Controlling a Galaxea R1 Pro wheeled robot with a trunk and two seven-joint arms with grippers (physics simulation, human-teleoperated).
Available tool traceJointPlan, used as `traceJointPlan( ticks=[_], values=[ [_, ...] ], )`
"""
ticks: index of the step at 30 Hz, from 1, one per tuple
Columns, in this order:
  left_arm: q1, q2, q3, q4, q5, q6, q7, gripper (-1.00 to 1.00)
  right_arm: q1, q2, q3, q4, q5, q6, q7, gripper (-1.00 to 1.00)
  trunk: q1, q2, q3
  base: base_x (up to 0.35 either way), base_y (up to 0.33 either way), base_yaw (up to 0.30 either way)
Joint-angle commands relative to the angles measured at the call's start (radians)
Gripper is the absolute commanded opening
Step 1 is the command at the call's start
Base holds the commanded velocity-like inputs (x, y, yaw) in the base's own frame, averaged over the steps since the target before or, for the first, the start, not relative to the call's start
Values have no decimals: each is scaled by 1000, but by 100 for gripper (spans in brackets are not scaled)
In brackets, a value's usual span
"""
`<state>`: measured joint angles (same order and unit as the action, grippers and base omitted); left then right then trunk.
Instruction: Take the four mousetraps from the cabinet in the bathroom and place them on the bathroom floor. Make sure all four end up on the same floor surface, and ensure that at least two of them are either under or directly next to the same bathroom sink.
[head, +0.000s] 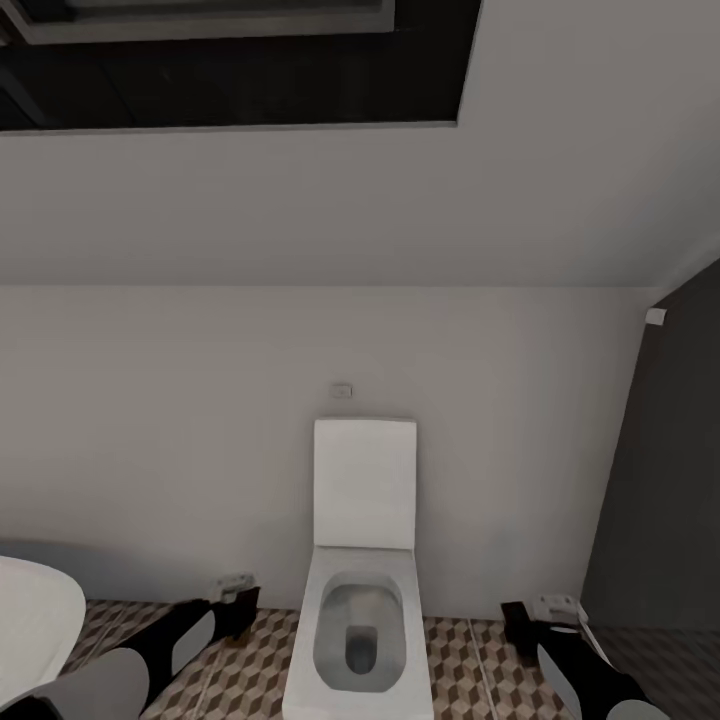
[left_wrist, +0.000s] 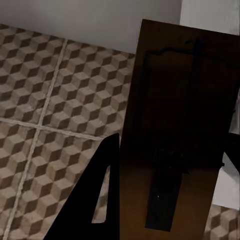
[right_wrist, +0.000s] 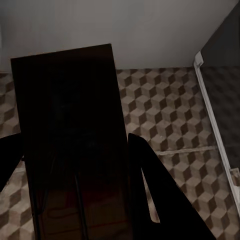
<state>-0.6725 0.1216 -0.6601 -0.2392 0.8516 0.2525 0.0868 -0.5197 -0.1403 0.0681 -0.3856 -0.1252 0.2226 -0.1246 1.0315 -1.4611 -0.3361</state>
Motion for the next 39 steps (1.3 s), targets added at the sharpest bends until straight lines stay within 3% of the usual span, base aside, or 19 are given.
traceJointPlan(
  ticks=[1,15,30,39],
  values=[
    [-1,-1,-9,-10,7,5,15,-100,0,-1,7,-2,-15,1,-7,-100,0,-1,-1,0,0,0],
    [-4,-12,1,-36,4,7,28,-100,0,1,18,-3,-8,-1,-6,-100,0,-1,-1,0,0,0],
    [-4,-19,-11,-36,4,7,29,-100,0,1,19,-3,-5,42,-15,-100,57,-106,-48,0,0,0],
    [-4,-18,-12,-36,3,5,28,-100,0,0,18,-3,-3,42,-58,-100,92,-169,-77,0,0,0]
  ],
)
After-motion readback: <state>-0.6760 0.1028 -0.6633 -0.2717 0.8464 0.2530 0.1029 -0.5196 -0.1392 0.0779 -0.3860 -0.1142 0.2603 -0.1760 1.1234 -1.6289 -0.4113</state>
